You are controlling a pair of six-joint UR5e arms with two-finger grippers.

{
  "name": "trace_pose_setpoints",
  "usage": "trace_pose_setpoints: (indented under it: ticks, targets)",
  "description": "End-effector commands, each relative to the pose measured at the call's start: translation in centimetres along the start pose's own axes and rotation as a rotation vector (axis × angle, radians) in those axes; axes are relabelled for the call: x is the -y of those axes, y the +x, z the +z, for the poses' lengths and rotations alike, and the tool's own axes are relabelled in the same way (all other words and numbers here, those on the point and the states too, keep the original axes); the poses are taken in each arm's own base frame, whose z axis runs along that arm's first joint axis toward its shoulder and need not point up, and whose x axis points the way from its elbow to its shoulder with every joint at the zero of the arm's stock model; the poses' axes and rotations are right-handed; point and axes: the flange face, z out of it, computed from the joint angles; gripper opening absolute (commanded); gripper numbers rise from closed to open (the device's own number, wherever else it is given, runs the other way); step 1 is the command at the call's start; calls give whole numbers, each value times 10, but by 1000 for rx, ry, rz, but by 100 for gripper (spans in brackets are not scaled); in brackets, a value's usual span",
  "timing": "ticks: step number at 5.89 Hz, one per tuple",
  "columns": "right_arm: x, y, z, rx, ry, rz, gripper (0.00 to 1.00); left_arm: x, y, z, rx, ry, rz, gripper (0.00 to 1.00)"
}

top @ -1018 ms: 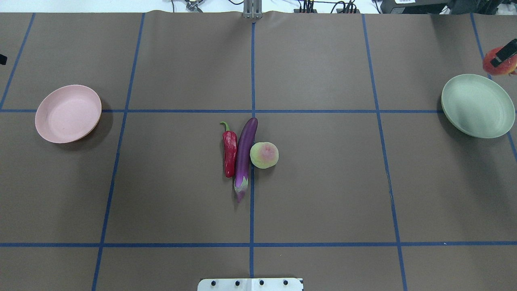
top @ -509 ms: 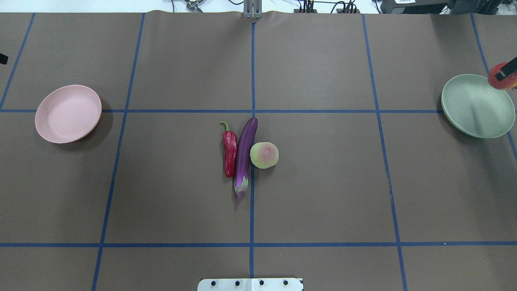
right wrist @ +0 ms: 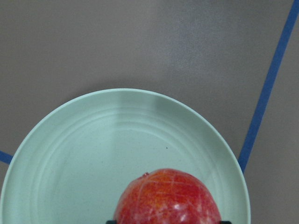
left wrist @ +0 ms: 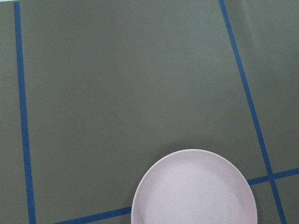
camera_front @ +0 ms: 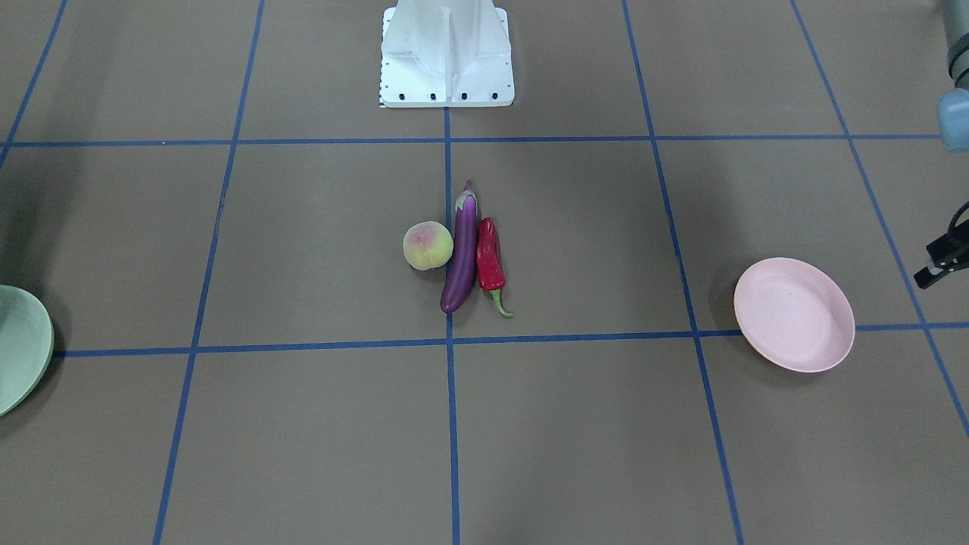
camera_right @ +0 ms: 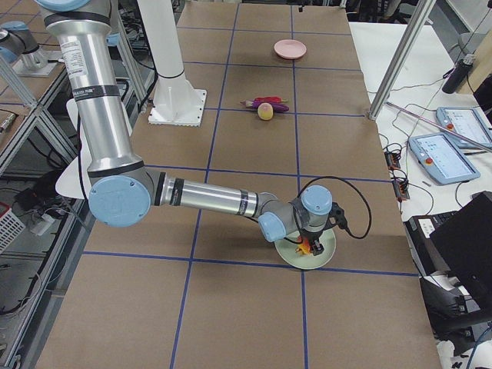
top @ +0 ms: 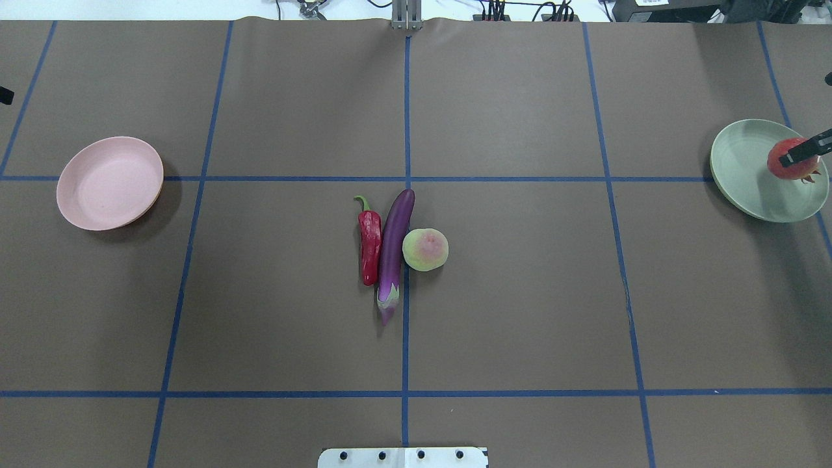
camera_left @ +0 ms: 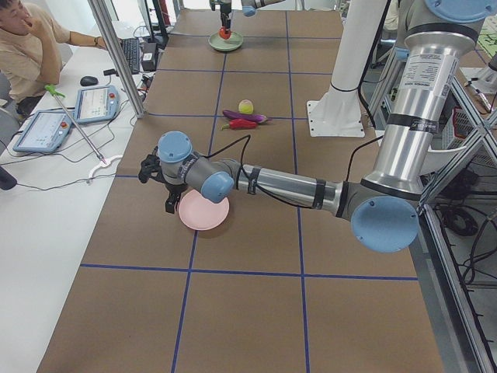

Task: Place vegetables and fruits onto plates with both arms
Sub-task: 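Open the right gripper to release the pomegranate on the plate, then move the right gripper to the pale peach and grasp it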

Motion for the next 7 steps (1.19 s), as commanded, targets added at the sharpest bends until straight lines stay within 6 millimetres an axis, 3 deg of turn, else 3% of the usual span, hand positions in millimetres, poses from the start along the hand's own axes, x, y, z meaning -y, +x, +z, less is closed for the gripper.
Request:
trace_pose_setpoints:
  ticks: [1, 2, 3, 4, 5, 6, 7]
  targets:
    - [16, -29, -23, 16, 55, -37, 100, -1, 1, -1, -1, 1, 2, 100]
    - [40, -55, -43, 22, 58, 1, 100, -2, 1, -1, -1, 1, 1, 100]
    - [88, -115, -78, 42, 58, 67, 100, -2, 1, -1, -1, 1, -1, 100]
    - [127, -204, -99, 66, 41, 130, 100, 0, 4, -2, -3, 3, -3, 100]
    - [151, -288, -100, 107, 37, 221, 100, 0, 10, 4, -6, -5, -5, 100]
    - [153, -385, -81, 112, 47, 285, 100, -2, 27, 14, -10, -16, -13, 100]
    - [158, -473, -65, 103, 36, 358, 100, -2, 29, 14, -10, -17, -15, 100]
